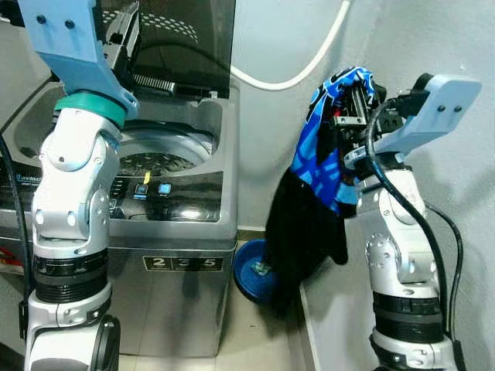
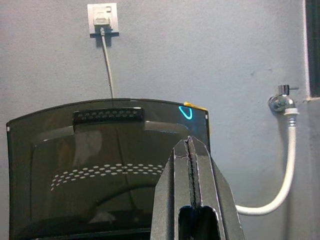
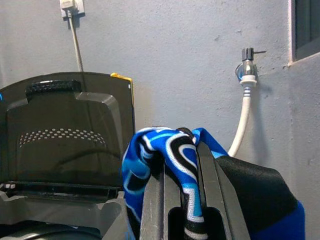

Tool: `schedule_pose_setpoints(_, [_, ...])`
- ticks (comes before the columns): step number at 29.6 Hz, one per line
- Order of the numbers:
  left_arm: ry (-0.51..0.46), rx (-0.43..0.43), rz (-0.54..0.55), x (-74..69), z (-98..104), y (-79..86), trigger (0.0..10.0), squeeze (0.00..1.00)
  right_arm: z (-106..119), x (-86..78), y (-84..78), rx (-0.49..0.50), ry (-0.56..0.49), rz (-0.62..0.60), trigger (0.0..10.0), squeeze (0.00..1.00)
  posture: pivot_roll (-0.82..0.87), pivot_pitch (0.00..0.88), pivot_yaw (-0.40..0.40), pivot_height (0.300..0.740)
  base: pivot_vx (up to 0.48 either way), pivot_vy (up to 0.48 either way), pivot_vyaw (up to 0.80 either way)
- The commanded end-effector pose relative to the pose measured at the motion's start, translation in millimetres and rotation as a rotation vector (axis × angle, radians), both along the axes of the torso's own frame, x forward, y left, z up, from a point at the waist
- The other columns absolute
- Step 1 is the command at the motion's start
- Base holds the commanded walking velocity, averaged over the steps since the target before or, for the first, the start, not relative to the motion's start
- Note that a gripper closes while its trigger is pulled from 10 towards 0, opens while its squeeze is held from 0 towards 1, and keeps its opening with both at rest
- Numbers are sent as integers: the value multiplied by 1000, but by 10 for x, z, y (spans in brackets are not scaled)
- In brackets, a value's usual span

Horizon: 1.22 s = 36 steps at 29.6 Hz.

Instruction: Clothes washing

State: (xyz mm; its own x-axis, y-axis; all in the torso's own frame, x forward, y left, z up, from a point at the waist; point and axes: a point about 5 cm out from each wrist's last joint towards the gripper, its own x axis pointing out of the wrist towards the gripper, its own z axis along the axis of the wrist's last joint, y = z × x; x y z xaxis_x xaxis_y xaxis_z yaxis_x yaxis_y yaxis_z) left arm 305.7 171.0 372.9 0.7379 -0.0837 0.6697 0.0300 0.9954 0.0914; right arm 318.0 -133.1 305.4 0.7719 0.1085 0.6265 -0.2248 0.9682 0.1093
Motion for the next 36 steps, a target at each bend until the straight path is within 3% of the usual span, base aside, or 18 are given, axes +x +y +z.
schedule_pose_setpoints(1, [3,-5,-1,0,-14,4,10000,0,34,-9,5,0,-16,2,10000,0,64,0,-21,740,0,480,0])
schedule_pose_setpoints(17, [11,3,-4,-7,-22,-5,10000,0,5,-11,7,-5,-7,-3,10000,0,61,0,-16,740,0,60,0])
schedule_pose_setpoints(30, [21,-2,1,1,-39,1,10000,0,-10,-13,11,-11,-3,-3,10000,0,62,0,-16,740,0,420,0])
schedule_pose_setpoints(36, [21,6,4,1,-43,6,10000,0,-19,-16,20,-13,-1,-1,10000,0,65,0,-15,740,0,0,0])
